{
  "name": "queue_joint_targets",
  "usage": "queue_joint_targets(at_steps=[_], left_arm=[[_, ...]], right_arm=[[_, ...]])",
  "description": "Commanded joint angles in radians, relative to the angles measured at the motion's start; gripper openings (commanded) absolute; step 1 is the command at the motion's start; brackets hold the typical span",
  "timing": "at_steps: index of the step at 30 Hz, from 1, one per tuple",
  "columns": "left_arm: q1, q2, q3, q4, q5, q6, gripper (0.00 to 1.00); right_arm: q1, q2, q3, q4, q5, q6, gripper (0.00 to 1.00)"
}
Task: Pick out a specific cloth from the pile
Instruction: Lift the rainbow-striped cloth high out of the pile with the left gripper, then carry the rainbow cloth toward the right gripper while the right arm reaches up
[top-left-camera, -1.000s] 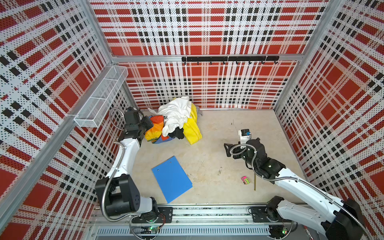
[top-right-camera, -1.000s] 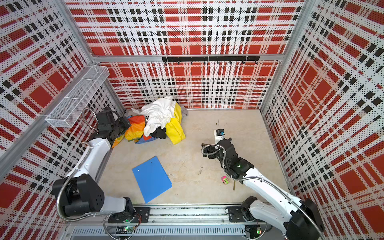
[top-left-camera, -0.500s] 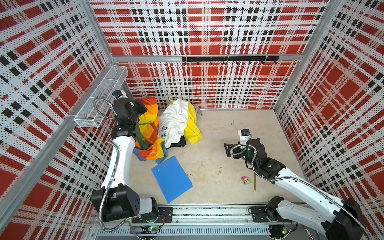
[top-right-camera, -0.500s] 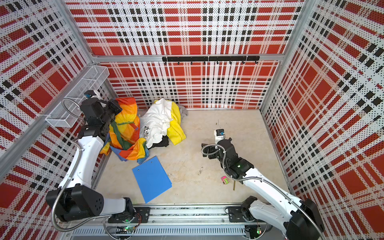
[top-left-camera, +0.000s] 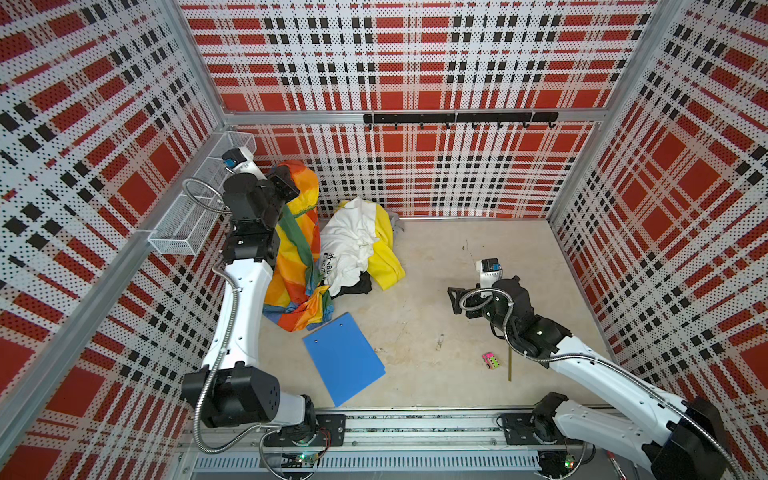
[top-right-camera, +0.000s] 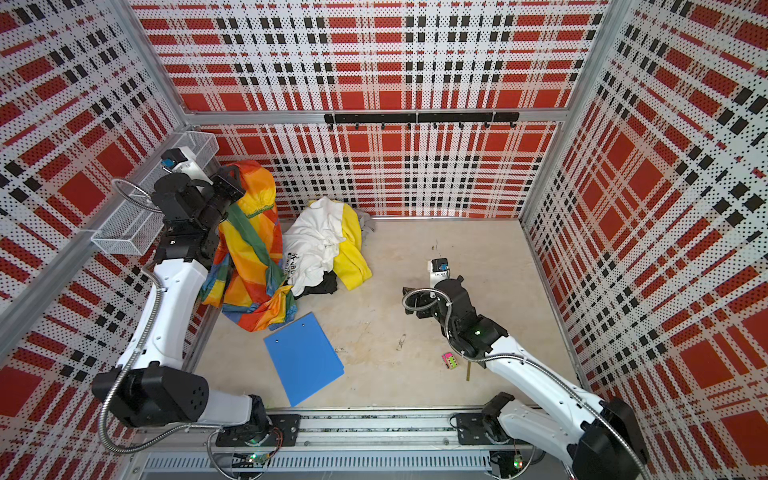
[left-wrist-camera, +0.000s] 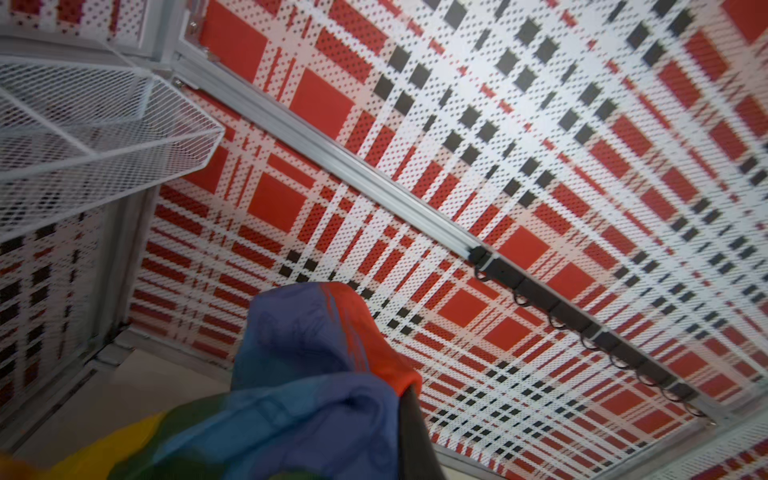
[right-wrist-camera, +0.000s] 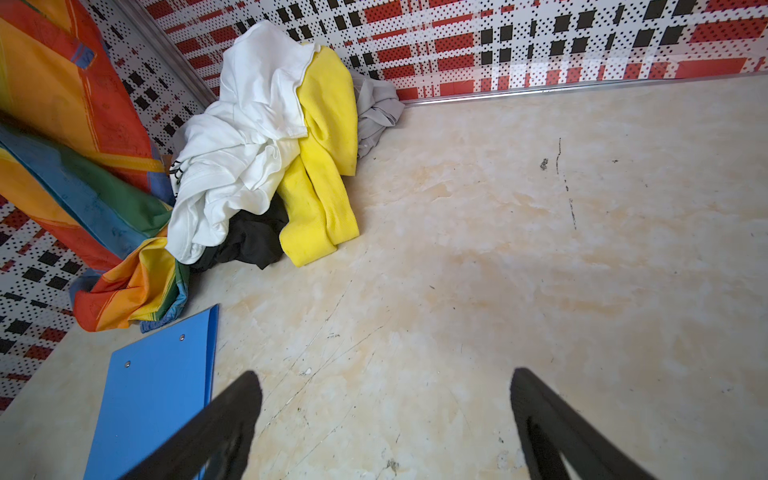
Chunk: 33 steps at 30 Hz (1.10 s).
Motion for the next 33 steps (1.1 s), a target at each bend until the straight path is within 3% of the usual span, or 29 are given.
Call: queue_joint_targets(at_steps=[1,7,11,21,33], left_arm=[[-0.022,-0.047,0.065,0.156,0.063,-0.026,0.00],[-0.099,-0.089,0.148,0.170,-0.039,0.041,0.00],[-0.115,-0.122,0.134,0.293,-0.088,0.039,0.00],[-0.122,-0.018,0.296,0.471,-0.051,-0.176,0.00],[-0.205,0.227,0.686,0.477,-0.012,-0.341,0.00]], right_arm=[[0.004,0.002,0.011,0.055,-0.026,0.005,1.00],[0.004,-0.016,0.021,0.039,-0.026,0.003,1.00],[0.004,-0.024,0.026,0.032,-0.030,0.003,1.00],[0.004,-0.070,0.027,0.003,-0.020,0.014,1.00],[0.004,-0.125,0.004,0.001,0.004,0.045,1.00]])
